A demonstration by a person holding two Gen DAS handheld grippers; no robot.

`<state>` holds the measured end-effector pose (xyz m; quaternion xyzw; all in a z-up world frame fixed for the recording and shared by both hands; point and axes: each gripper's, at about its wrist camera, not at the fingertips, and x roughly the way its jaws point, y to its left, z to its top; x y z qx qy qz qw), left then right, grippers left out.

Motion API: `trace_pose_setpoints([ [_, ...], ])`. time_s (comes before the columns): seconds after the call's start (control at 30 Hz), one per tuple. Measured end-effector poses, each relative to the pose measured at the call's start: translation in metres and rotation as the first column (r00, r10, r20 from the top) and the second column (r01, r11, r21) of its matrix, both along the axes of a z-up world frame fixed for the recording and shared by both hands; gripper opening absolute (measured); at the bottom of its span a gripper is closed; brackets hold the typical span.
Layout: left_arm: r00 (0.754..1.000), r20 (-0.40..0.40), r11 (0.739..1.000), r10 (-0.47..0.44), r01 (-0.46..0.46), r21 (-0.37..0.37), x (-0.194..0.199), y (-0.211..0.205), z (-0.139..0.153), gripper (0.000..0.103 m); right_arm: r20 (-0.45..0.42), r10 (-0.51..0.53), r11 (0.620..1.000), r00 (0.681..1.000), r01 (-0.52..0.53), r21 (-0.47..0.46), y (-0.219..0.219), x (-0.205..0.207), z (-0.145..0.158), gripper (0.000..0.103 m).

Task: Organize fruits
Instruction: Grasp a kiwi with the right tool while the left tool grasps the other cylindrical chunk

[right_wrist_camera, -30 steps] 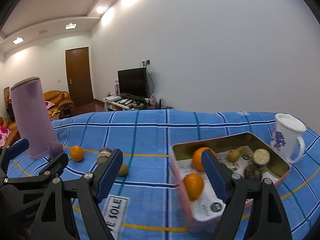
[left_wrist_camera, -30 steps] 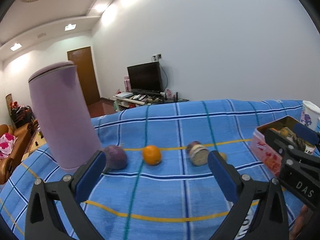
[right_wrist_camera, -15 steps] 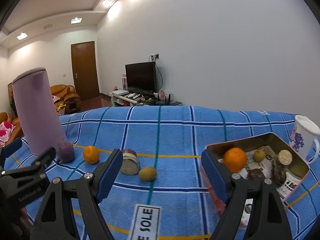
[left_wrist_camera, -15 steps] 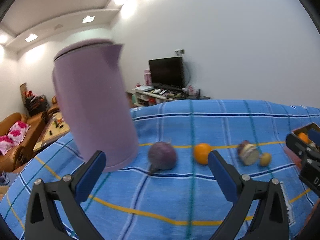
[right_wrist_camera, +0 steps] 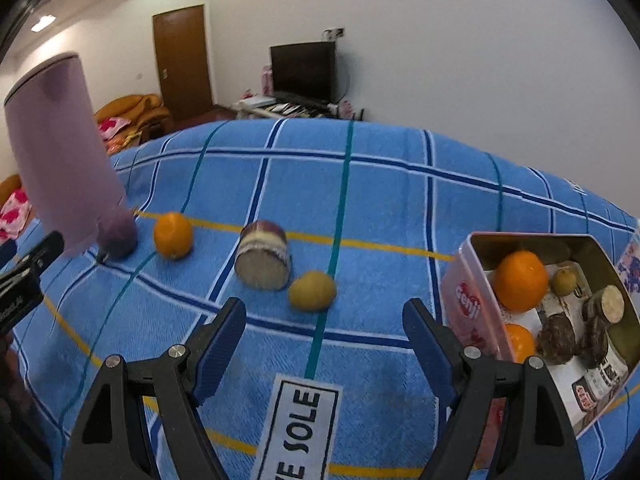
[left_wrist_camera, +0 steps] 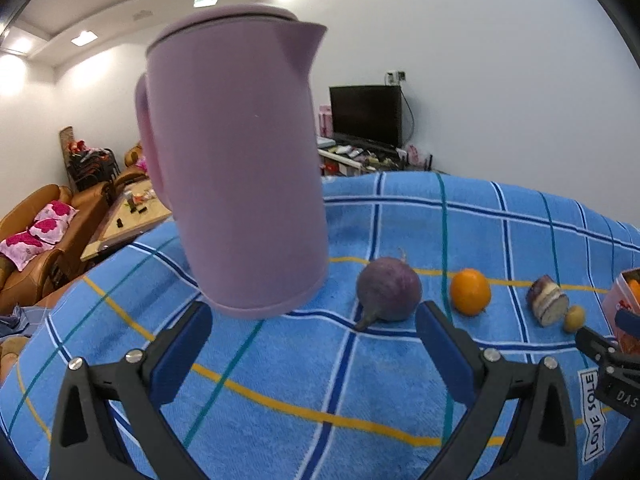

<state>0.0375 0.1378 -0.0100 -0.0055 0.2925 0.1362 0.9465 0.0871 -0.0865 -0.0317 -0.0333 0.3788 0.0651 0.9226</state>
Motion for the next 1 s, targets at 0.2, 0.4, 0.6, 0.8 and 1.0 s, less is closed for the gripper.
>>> trace_pose_setpoints([
  [0.2, 0.999, -0.007, 0.999, -0.041, 0.041, -0.024, -0.001, -0.005, -0.001, 0.103, -0.040, 0.025, 0.999, 0.999, -0.027, -0.045, 0.007, 0.016, -0.008, 0.062],
  [0.4, 0.997, 0.020, 0.997, -0.068, 0.069, -0.028, -0.003, -0.008, 0.003, 0.103, -0.112, 0.020, 0.998, 0.994, -0.027, -0.057, 0.012, 0.043, -0.019, 0.058],
  [0.6, 0.987, 0.090, 0.990, -0.135, 0.139, -0.033, -0.009, -0.017, 0.010, 0.103, -0.118, 0.077, 0.995, 0.990, -0.083, -0.048, 0.020, 0.052, -0.021, 0.032],
  [0.8, 0.971, 0.123, 0.977, -0.206, 0.211, -0.034, -0.012, -0.024, 0.012, 0.103, -0.085, 0.068, 0.998, 0.994, -0.068, -0.002, 0.016, 0.037, -0.017, 0.032],
  [1.0, 0.961, 0.105, 0.964, -0.255, 0.261, -0.046, -0.013, -0.042, 0.014, 0.103, 0.110, 0.035, 0.999, 0.993, -0.035, 0.006, 0.004, -0.007, 0.005, 0.032],
])
